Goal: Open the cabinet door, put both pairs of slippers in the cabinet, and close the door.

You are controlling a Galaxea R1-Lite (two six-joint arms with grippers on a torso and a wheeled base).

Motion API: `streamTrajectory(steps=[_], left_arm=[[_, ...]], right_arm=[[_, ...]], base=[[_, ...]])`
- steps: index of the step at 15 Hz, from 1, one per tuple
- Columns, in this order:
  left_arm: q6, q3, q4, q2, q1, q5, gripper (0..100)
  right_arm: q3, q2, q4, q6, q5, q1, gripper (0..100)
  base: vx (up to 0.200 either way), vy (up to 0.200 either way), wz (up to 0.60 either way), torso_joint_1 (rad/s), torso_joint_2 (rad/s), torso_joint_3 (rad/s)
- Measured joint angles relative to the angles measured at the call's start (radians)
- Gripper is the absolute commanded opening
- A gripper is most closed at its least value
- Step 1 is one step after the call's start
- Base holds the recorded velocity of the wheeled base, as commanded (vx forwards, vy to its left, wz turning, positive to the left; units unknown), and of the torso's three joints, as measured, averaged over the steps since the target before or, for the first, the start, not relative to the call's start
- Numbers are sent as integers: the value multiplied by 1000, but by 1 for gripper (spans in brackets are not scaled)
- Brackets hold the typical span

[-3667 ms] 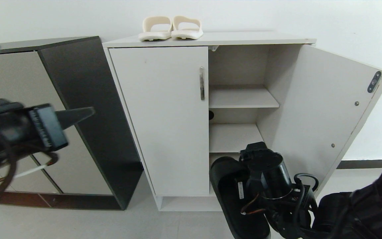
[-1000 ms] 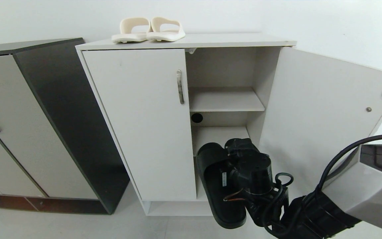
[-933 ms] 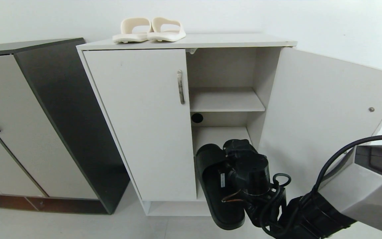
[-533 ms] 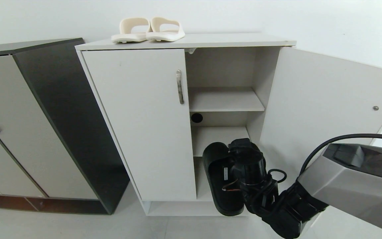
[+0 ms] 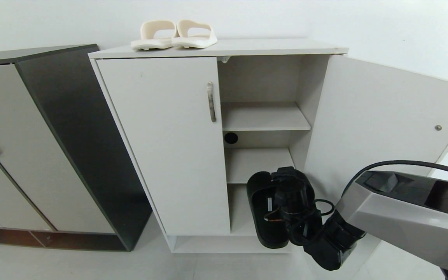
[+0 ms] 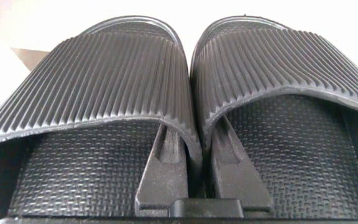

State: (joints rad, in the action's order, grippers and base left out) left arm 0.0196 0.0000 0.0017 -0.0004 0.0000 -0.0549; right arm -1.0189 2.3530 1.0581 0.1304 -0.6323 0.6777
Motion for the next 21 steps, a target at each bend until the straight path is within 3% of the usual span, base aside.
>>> streamTrajectory(steps=[16,21], left_arm=[[2,0,0,0,0,0,0],[2,0,0,0,0,0,0]], right_arm=[[-3,35,0,-1,23,-51,0],[-21,20,38,-6,20,37,0]], base=[[0,0,0,0,0,0],[0,0,0,0,0,0]])
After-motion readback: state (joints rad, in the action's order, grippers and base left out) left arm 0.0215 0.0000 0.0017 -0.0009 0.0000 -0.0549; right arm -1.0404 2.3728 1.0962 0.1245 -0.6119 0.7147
